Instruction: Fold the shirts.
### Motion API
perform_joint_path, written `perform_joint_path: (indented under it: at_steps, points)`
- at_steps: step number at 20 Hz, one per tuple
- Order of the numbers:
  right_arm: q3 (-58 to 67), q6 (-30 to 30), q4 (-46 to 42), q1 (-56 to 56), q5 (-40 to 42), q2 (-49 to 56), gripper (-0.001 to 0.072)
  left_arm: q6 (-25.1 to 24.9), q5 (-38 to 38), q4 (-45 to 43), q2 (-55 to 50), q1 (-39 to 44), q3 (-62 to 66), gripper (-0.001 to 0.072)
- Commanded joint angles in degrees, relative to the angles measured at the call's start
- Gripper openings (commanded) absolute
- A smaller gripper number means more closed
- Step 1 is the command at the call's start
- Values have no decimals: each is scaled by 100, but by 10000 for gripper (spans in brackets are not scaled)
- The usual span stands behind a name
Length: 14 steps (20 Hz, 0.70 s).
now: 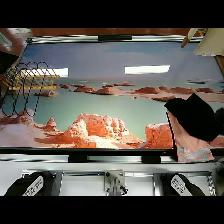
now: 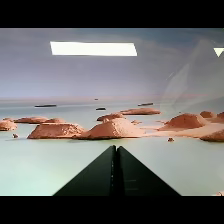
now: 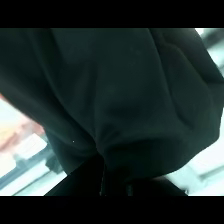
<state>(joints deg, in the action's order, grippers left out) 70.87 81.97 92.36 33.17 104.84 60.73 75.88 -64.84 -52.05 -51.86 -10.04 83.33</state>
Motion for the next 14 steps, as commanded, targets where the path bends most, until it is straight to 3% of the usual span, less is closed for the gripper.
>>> perform_joint_path:
  at_steps: [1,6,7,8,9,12,14]
  points:
    - [-1209,-243,-2,354,2,-455,63,-17,2,-2,-2,-4,-2,28]
    - [-2175,-540,-654,354,-647,-501,67,-20,2,-2,-4,-4,-2,28]
    - [-2238,-640,-697,356,-857,-501,203,-17,2,-2,-4,-4,-2,29]
    - [-2236,-592,-656,354,-922,-501,512,-20,0,-2,-2,-4,-2,29]
    - [-2214,-372,-595,356,-822,-501,607,-20,0,-4,-4,-4,-2,29]
    - [-1720,92,-1591,356,-98,-501,612,-39,-61,-9,-83,-4,0,27]
    - [-857,125,-2520,354,-297,-494,609,-35,-195,-273,-216,81,2,26]
